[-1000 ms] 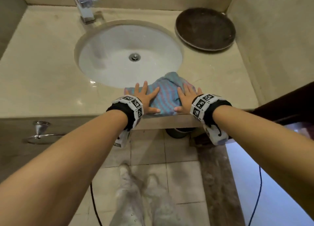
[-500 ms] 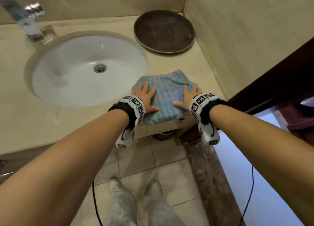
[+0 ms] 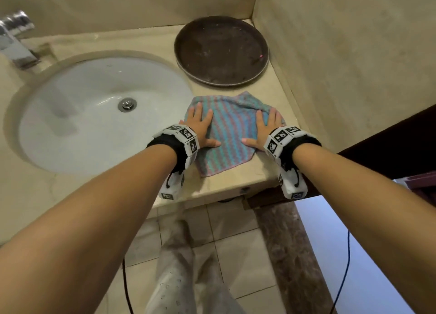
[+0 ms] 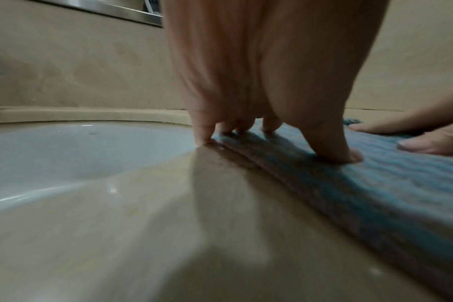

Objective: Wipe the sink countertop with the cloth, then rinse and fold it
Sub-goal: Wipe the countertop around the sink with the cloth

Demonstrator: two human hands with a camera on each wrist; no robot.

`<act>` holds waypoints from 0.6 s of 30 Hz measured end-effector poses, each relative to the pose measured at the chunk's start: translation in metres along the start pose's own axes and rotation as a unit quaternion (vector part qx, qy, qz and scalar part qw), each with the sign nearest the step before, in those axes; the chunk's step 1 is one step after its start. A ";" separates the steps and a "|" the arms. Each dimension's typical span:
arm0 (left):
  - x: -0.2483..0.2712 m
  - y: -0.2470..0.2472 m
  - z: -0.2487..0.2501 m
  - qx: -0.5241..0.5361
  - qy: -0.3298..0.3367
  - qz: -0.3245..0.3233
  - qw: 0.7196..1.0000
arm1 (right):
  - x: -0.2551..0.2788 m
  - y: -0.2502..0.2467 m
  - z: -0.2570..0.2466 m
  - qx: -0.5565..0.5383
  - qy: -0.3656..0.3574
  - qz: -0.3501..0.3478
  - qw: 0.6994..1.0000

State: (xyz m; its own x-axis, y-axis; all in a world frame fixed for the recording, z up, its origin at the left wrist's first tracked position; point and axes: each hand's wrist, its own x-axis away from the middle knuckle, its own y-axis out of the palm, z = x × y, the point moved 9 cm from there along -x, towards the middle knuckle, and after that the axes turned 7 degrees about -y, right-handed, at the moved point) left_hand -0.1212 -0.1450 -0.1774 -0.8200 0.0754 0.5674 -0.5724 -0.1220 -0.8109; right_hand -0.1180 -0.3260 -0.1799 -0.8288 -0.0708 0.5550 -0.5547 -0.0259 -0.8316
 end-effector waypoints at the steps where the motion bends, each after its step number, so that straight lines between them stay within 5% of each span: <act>1: -0.006 -0.005 0.001 0.004 -0.003 -0.001 1.000 | -0.006 -0.005 0.002 -0.003 0.000 0.002 1.000; 18: -0.055 -0.044 0.013 -0.045 0.016 0.030 0.998 | -0.070 -0.046 0.018 -0.010 -0.008 0.004 1.000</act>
State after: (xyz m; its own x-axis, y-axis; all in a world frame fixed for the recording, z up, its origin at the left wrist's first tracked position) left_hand -0.0507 -0.1563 -0.1717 -0.8523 0.1023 0.5130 -0.5186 -0.0376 -0.8542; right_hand -0.0333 -0.3383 -0.1806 -0.8324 -0.0863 0.5474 -0.5491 -0.0043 -0.8357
